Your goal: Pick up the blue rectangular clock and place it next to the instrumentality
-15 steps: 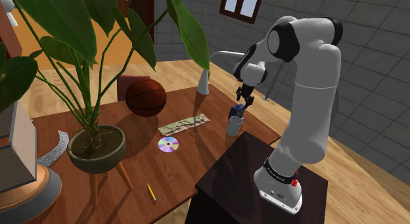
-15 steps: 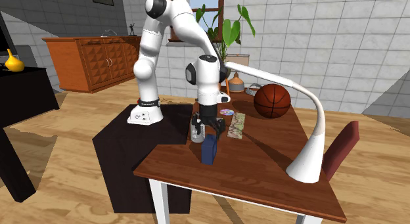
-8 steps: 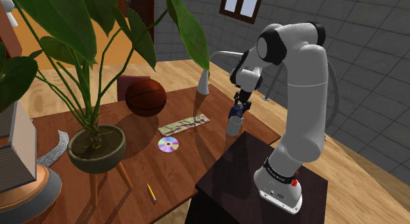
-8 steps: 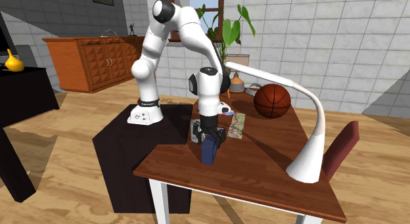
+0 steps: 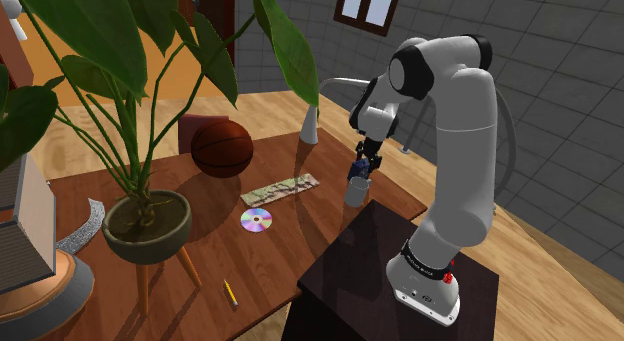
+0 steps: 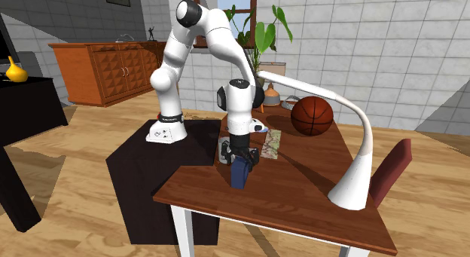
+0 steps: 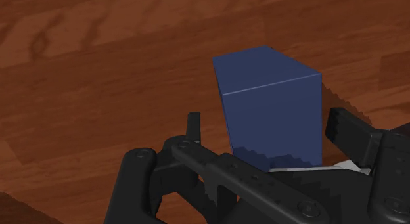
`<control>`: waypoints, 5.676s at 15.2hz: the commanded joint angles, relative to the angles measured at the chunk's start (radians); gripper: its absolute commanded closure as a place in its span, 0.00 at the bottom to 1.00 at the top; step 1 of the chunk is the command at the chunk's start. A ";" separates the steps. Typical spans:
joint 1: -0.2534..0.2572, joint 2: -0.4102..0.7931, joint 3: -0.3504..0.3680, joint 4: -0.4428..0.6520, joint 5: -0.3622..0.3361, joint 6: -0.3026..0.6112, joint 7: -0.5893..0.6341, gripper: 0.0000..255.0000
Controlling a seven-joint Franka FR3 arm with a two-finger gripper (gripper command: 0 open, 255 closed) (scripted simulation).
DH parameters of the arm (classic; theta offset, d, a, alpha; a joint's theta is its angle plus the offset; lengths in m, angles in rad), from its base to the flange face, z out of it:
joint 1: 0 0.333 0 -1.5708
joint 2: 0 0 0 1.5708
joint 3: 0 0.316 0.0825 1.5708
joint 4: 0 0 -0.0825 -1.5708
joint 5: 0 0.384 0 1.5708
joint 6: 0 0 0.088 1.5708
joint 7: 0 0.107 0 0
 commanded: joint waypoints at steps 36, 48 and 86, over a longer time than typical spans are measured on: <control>0.303 -0.364 -0.354 0.016 -0.478 -0.227 0.330 1.00; 0.316 -0.706 -0.255 -0.055 -0.867 -0.324 0.696 1.00; 0.619 -0.792 0.574 -0.259 -0.718 -0.290 1.739 1.00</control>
